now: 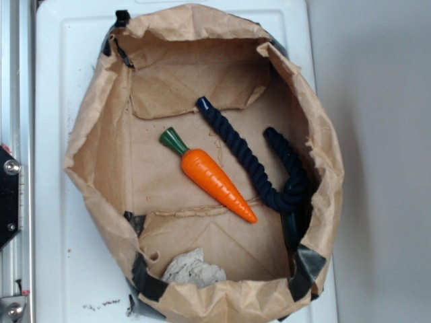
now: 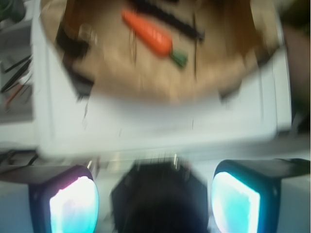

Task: Grab the carrot.

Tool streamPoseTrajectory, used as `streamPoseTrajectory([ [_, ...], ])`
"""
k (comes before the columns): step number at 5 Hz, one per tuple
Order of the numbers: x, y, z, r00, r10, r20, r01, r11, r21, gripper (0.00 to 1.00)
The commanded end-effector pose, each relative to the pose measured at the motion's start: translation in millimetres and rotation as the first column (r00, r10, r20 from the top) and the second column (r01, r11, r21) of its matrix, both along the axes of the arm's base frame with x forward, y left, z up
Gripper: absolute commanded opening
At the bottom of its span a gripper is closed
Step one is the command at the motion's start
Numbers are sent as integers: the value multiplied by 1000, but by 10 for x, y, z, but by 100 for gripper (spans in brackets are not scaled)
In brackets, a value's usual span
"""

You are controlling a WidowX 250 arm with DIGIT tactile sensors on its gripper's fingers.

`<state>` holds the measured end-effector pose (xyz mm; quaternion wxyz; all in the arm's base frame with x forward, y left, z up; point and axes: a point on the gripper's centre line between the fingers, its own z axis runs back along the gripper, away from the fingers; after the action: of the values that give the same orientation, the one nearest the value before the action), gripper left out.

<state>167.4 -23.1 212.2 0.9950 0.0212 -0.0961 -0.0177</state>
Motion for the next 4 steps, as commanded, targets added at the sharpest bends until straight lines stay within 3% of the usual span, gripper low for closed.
streamPoseTrajectory([
  [1,1009,71,-93,984,-62,166,62,998,5,100],
  [2,1288,145,-303,957,-142,251,136,990,41,100],
  [3,1418,145,-632,951,-181,250,173,983,54,100],
  [4,1396,138,-937,945,-249,212,232,967,101,100],
])
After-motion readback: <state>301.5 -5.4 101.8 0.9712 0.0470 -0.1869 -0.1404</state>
